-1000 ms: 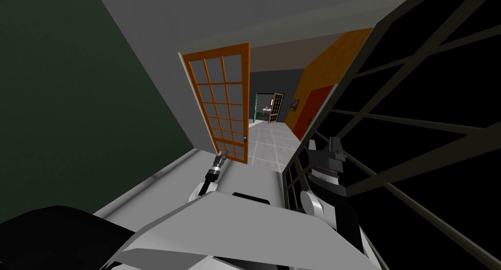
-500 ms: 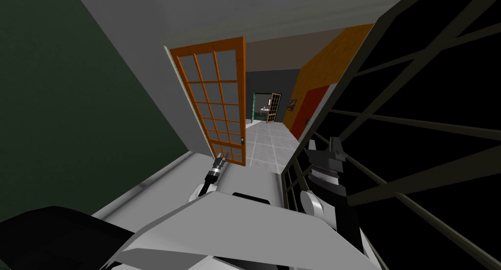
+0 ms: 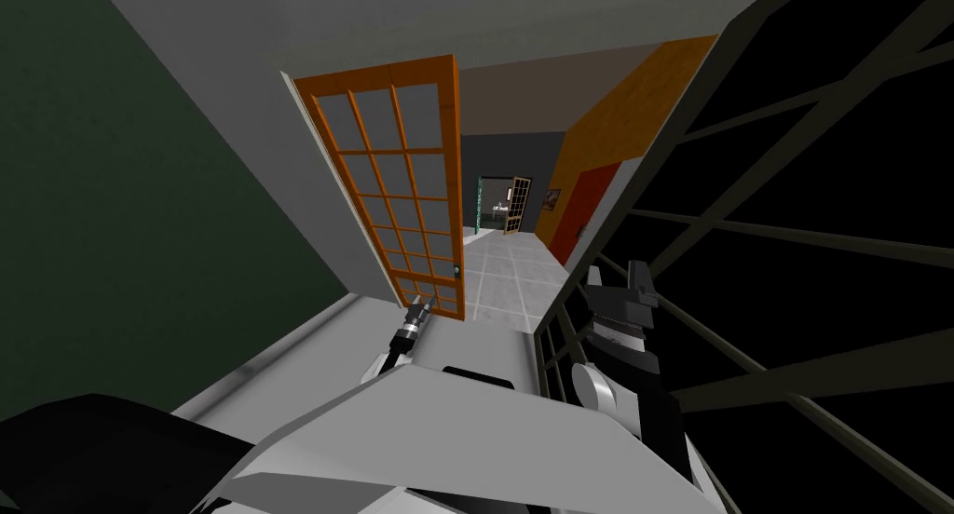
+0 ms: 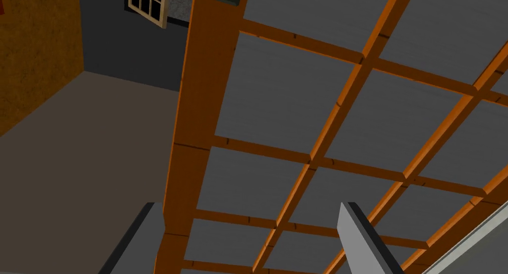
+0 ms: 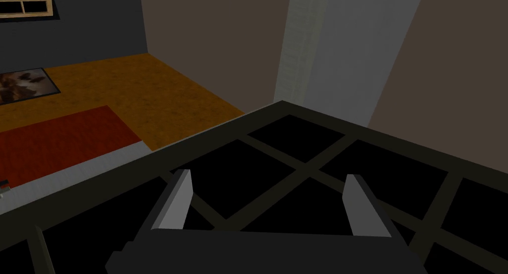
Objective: Pull the door open
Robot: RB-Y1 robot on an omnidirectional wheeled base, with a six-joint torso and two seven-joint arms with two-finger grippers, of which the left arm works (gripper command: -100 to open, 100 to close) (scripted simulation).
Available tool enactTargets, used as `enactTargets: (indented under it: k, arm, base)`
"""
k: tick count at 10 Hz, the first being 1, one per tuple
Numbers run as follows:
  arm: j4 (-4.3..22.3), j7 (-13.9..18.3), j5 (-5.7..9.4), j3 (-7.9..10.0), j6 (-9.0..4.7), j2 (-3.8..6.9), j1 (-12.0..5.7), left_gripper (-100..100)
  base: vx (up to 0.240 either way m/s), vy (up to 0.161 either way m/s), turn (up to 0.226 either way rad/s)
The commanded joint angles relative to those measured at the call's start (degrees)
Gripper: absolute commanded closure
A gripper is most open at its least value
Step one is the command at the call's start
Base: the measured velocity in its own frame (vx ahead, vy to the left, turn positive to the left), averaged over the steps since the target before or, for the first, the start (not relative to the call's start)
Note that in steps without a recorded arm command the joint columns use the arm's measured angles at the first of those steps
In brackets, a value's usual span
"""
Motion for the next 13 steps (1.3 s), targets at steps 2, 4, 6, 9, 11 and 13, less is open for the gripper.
enactTargets:
  k: [2,4,6,9,11,13]
  arm:
    - [2.6,-2.6,-0.72,0.55,-0.49,0.04,-0.63,-100]
    - [5.3,-5.0,-1.42,1.12,-1.14,0.05,-1.27,-100]
    - [7.2,-6.6,-1.87,1.49,-1.56,0.06,-1.69,-100]
    - [10.3,-9.4,-2.65,2.12,-2.28,0.06,-2.41,-100]
    - [12.4,-11.3,-3.19,2.56,-2.78,0.06,-2.90,-100]
    - [14.9,-13.5,-3.82,3.08,-3.37,0.05,-3.49,-100]
  base:
    - [0.110,-0.011,-0.058]
    - [0.115,-0.011,-0.082]
    - [0.115,-0.013,-0.060]
    - [0.098,-0.005,-0.061]
    - [0.118,0.005,-0.075]
    - [0.122,-0.016,-0.063]
